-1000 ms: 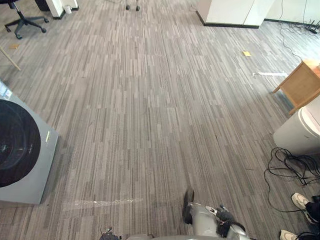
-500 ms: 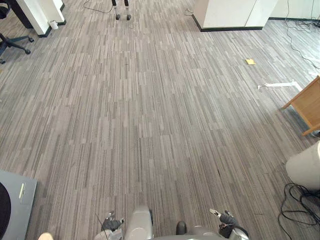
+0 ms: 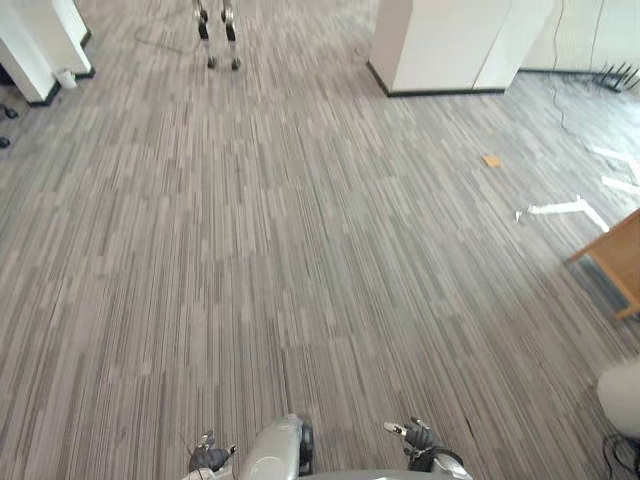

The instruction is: Organize washtable

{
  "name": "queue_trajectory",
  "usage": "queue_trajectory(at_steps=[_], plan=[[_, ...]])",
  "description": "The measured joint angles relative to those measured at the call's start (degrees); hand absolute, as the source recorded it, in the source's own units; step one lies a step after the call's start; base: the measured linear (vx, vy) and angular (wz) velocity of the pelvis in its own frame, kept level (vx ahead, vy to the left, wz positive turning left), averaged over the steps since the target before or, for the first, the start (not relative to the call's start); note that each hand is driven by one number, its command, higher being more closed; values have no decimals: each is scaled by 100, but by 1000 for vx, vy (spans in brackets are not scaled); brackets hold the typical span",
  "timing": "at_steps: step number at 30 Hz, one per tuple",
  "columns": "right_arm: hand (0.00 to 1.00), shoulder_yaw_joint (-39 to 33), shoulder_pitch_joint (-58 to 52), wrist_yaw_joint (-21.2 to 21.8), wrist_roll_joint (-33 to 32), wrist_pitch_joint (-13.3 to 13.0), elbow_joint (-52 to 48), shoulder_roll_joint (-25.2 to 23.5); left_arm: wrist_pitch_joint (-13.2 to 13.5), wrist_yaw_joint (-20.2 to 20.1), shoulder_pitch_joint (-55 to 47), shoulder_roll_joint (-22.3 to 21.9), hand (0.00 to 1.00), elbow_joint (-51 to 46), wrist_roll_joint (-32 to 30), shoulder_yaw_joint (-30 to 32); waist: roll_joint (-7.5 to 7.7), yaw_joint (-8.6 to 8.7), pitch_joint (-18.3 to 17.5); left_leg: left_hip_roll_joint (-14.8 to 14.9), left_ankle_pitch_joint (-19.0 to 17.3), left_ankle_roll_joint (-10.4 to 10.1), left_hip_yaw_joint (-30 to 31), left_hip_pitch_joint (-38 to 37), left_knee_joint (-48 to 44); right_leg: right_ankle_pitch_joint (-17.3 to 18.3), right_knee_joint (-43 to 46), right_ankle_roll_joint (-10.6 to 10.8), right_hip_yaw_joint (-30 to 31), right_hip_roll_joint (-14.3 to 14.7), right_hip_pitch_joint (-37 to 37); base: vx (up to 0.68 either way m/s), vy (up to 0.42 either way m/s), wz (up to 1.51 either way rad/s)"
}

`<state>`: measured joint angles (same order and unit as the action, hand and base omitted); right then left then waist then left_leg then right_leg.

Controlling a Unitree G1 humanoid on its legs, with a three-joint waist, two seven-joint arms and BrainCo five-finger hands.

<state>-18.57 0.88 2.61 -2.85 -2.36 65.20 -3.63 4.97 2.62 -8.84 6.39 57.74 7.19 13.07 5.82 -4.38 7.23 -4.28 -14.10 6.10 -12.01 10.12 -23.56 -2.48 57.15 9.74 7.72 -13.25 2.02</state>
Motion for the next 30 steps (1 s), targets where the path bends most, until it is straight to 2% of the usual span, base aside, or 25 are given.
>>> queue_trajectory(at_steps=[2,3,5,6,8,9,10,11,12,13,14,15,16,17,18,19,20,21,22,24,25,26,27,29,30], plan=[[0,-163,-70,-14,-149,-87,-161,111,-18,-30,18,18,0,104,-17,-230,-181,115,2,-149,2,4,322,-1019,815,757,511,-589,-899,41,520,514,230,55],[0,-340,-118,-18,-316,-132,-275,198,-19,-109,88,-7,0,176,-14,-289,-285,231,4,-168,0,6,601,-1503,1203,1368,213,-642,-1465,197,981,503,186,69],[0,-523,-228,-23,-405,-150,-368,230,-19,-154,200,-7,0,299,-15,-302,-320,336,16,-171,-21,11,785,-1776,1416,1657,-475,-639,-1759,351,1368,525,121,78],[0,-756,-390,-24,-662,-139,-472,218,-22,-189,275,-60,0,374,-70,-235,-362,361,36,-174,-105,1,1005,-2240,1758,1538,-2010,-653,-1967,608,1800,575,69,70],[0,-806,-473,-29,-728,-139,-596,177,-22,-216,265,-126,0,367,-103,-79,-368,350,39,-175,-195,-33,1085,-2536,1915,1157,-3155,-720,-2062,782,1966,570,30,48],[0,-804,-510,-24,-737,-143,-618,158,-27,-257,271,-207,0,360,-174,130,-372,366,37,-165,-373,-77,1249,-2758,1927,826,-3963,-805,-1991,975,2109,710,-29,58],[0,-769,-505,-12,-740,-136,-666,164,-25,-267,250,-317,0,364,-249,359,-402,391,25,-108,-547,-174,1373,-2911,1891,726,-4175,-916,-1861,1102,2203,910,-82,102],[0,-614,-503,-32,-803,-126,-779,155,-45,-269,245,-495,0,382,-285,738,-406,462,-4,-35,-716,-417,1599,-3029,1565,584,-4054,-1189,-1719,1218,2228,1166,-176,148],[0,-448,-588,-37,-869,-107,-775,163,-82,-266,254,-654,0,381,-281,1007,-471,573,-125,40,-780,-525,1799,-2850,638,-189,-3881,-1568,-1674,1265,2094,866,-148,142],[0,-449,-606,-32,-895,-104,-779,193,-123,-267,278,-737,0,381,-280,1084,-567,602,-176,84,-777,-524,1795,-2702,157,-346,-3779,-1426,-1701,1295,2056,701,-135,100],[0,-372,-583,-10,-893,-113,-819,351,-158,-267,274,-920,0,369,-276,1246,-801,586,-255,273,-712,-571,1780,-2413,-560,-196,-3649,-1348,-1833,1425,1996,503,-49,18],[0,-264,-500,-17,-894,-120,-886,449,-191,-272,253,-1095,0,334,-223,1504,-1039,560,-267,411,-178,-513,1658,-1929,-1596,50,-3614,-1398,-1841,1613,1866,1018,-92,-49],[0,-216,-455,-44,-840,-120,-1003,487,-239,-281,265,-1179,0,304,5,1726,-1182,359,-201,583,931,-770,1479,-1173,-3202,317,-3830,-1455,-1622,1870,1478,1006,-59,-73],[0,-233,-446,-95,-789,-111,-983,481,-257,-303,299,-1170,0,267,79,1709,-1204,330,-169,756,849,-756,1323,-789,-3967,409,-4013,-1503,-1528,1970,1118,823,-54,-65],[0,-233,-430,-129,-771,-99,-965,466,-255,-304,312,-1162,0,224,144,1698,-1189,323,-131,873,747,-769,1249,-577,-4358,459,-4153,-1538,-1479,2008,819,729,-62,-19],[0,-232,-417,-135,-717,-56,-858,410,-253,-342,289,-1153,0,105,384,1676,-1028,276,-31,1067,482,-735,1122,-232,-4701,467,-4475,-1546,-1379,2011,177,693,-68,-12],[0,-227,-439,-133,-640,-7,-776,300,-208,-367,256,-1041,0,-45,589,1589,-850,188,-23,1145,228,-694,1043,128,-4581,508,-4778,-1568,-1269,1923,-332,772,-62,-13],[0,-226,-437,-133,-581,10,-740,243,-198,-370,257,-1009,0,-125,663,1559,-750,176,-34,1133,127,-679,1039,352,-4414,584,-4906,-1522,-1223,1856,-506,560,2,-21],[0,-211,-402,-128,-532,40,-663,163,-178,-365,253,-940,0,-180,833,1412,-549,101,-35,1130,0,-740,1060,810,-3932,823,-5086,-1356,-1190,1722,-788,656,66,-18],[0,-203,-364,-127,-475,66,-594,219,-183,-357,266,-943,0,-282,1077,1352,-638,28,-19,1166,-45,-807,1215,1327,-2738,1116,-5153,-1209,-1163,1642,-1096,547,153,-11],[0,-196,-294,-126,-443,78,-586,227,-160,-361,229,-973,0,-328,1217,1356,-630,25,9,1119,-5,-849,1267,1461,-1682,1309,-5152,-1098,-1153,1514,-1306,575,251,-3],[0,-114,-301,-122,-422,87,-572,221,-111,-361,208,-964,0,-346,1315,1364,-602,0,8,1113,126,-1010,1230,1521,-692,1532,-5149,-971,-1119,1344,-1501,583,267,-4],[0,-120,-294,-116,-409,91,-572,211,-84,-358,198,-976,0,-352,1364,1386,-603,-15,20,1130,199,-1087,1230,1558,-257,1651,-5146,-929,-1097,1270,-1615,577,305,-14],[0,-126,-317,-117,-329,108,-483,124,-43,-323,146,-974,0,-362,1463,1529,-444,-130,-70,1132,920,-1148,871,1588,-109,2026,-5144,-743,-1001,884,-1815,546,333,-37],[0,-462,-290,-99,-303,134,-313,13,-18,-269,106,-990,0,-354,1474,1714,-371,-257,-187,1133,974,-1048,494,1647,-510,2100,-5038,-731,-833,685,-1844,662,388,-71]])
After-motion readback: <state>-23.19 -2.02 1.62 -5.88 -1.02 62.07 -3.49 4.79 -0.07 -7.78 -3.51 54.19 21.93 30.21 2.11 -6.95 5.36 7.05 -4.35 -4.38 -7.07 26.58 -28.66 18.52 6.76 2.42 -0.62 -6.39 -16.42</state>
